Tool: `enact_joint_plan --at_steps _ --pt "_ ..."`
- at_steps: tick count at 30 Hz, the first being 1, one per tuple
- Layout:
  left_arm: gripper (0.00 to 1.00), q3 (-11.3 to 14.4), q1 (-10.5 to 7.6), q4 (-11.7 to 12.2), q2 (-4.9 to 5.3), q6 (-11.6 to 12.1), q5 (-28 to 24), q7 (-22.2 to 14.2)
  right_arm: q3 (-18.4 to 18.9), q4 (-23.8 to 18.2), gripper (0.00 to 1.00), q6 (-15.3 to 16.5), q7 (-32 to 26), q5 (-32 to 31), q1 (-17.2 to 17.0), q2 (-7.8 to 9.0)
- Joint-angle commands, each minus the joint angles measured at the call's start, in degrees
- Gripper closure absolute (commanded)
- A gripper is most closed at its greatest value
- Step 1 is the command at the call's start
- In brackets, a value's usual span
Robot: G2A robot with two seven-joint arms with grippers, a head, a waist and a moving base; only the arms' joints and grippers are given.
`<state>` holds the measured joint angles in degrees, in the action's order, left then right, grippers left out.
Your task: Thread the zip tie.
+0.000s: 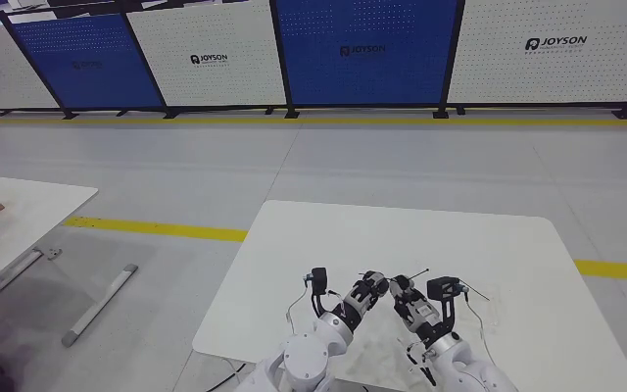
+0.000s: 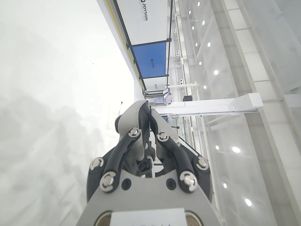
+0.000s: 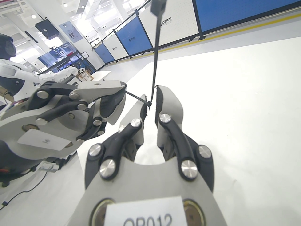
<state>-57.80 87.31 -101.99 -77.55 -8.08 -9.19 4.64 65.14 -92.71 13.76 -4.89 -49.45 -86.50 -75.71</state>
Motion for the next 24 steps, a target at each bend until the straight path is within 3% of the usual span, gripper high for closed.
enact_joint_plan --at_steps 1,24 --pt "1.00 0.0 0.02 0.0 -0.01 0.0 -0.1 0.1 0.0 0.1 1.00 0.0 0.0 0.1 0.0 0.02" --pt "1.00 -0.5 1.30 -1.5 0.29 3.0 0.0 -1.2 -1.2 1.3 1.00 -0.9 -1.5 0.4 1.5 -0.01"
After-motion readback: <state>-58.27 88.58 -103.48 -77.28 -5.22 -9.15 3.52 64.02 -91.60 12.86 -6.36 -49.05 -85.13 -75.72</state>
